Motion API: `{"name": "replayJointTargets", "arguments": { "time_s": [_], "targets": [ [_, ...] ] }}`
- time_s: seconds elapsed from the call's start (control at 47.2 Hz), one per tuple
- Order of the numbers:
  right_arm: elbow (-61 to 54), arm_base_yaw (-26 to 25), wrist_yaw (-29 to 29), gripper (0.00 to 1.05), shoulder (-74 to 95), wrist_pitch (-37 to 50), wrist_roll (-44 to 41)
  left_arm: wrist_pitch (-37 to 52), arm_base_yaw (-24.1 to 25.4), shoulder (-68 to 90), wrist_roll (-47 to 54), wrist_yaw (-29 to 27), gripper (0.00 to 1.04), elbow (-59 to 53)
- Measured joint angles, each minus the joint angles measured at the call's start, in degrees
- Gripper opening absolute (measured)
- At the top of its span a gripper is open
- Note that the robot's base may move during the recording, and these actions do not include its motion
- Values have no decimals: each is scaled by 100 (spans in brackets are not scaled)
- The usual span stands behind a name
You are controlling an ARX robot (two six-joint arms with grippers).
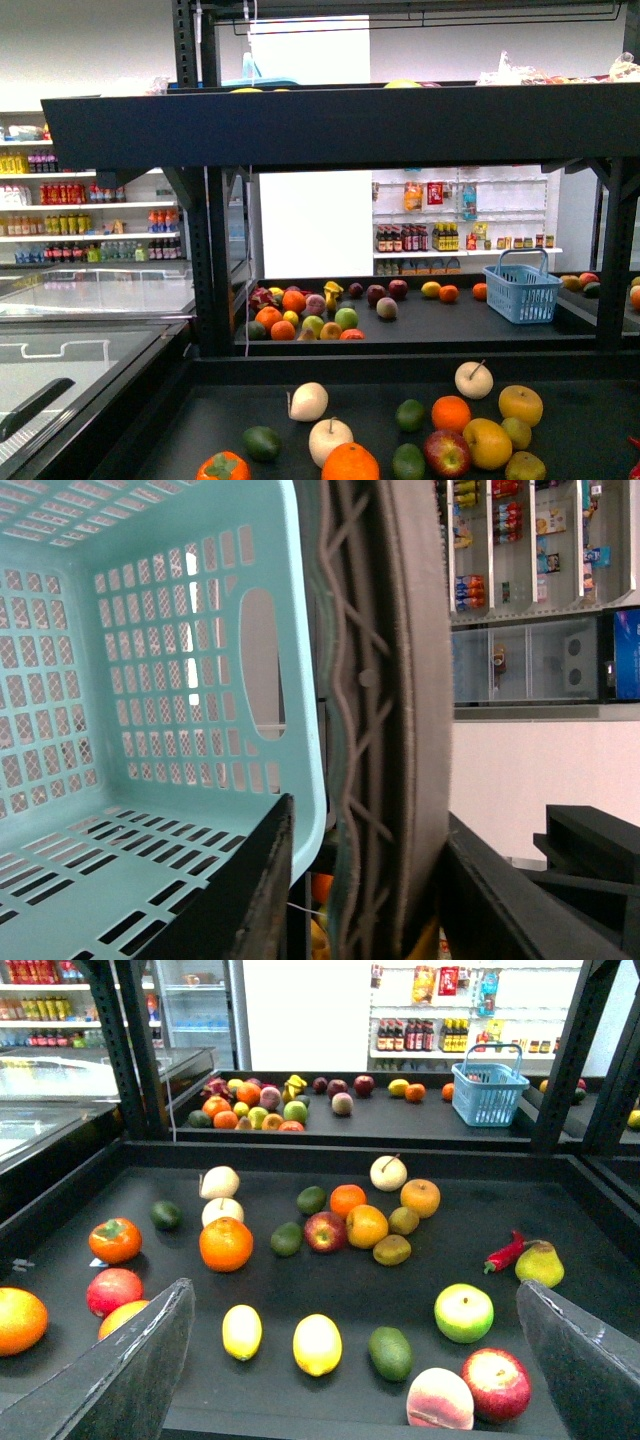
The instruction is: Pick lemon from shelf
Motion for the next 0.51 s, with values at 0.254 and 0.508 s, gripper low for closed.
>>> {"name": "replayJointTargets", "arguments": {
  "time_s": [0.254, 0.508],
  "targets": [
    [0, 0, 0, 97, 0, 0, 0, 0, 96, -142, 94, 92, 21, -157],
    [0, 0, 0, 97, 0, 0, 0, -201, -59, -782, 570, 365, 20, -726]
  ]
}}
